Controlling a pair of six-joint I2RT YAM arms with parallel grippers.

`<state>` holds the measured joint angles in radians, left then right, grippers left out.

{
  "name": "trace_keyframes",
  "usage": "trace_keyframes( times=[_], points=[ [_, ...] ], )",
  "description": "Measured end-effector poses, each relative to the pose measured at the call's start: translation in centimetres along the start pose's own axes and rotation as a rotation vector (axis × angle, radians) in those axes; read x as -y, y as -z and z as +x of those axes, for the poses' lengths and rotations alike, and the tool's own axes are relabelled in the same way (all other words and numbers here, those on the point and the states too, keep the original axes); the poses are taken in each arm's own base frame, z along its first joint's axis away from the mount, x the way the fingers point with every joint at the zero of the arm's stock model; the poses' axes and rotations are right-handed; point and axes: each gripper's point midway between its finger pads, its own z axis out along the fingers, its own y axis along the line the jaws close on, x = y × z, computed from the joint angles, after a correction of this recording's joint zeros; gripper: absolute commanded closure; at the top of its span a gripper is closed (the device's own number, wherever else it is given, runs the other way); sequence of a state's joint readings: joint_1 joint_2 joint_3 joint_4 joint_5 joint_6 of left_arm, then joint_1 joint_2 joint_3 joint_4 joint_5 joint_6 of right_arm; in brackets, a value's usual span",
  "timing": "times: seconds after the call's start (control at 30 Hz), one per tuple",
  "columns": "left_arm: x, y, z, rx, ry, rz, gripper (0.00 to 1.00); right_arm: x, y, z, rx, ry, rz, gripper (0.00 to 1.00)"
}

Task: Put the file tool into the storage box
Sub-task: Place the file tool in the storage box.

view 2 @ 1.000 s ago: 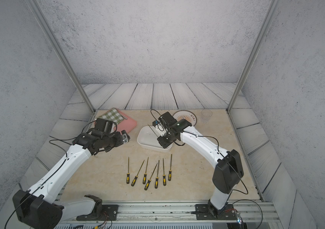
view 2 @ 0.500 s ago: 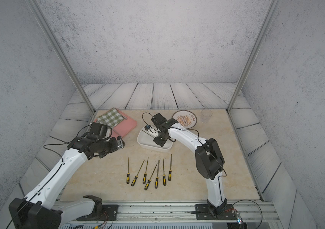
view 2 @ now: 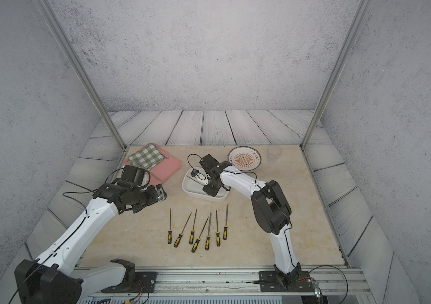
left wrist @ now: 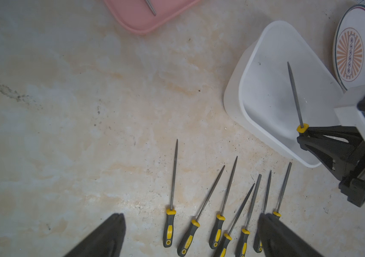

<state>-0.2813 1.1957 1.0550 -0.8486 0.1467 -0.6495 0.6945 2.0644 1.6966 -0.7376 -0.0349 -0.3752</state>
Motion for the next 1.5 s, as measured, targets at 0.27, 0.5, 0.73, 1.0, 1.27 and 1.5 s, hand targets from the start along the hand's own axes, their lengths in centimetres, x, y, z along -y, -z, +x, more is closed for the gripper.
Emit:
trace_keyframes(
  times=[0.27, 0.5, 0.73, 1.0, 1.27, 1.5],
  points=[
    [0.8, -0.6, -0.6, -0.015, -0.019, 0.011, 0.02, 0.1, -0.7, 0.9, -0.032, 0.007, 0.010, 0.82],
    [1.1, -0.7, -0.6, -0.021, -0.021, 0.031, 0.02, -0.1, -0.9, 1.5, -0.055, -0.009, 0.008, 0.80],
    [1.3, -0.9, -0.4, -0.036, -0.020, 0.041, 0.02, 0.0, -1.7, 2.2, -0.099, -0.053, 0.010, 0.61],
    [1.4, -0.8, -0.4, -0.037, -0.021, 0.047, 0.02, 0.1, -1.3, 1.3, -0.092, -0.097, 0.002, 0.57],
    [1.9, -0.7, -1.1, -0.030, -0.022, 0.052, 0.02, 1.2, 3.6, -1.2, 0.019, -0.239, 0.051, 0.44],
    [3.5, -2.0, -3.2, -0.024, -0.039, 0.077, 0.02, 2.1, 13.4, -1.3, 0.226, -0.517, 0.149, 0.41]
  ],
)
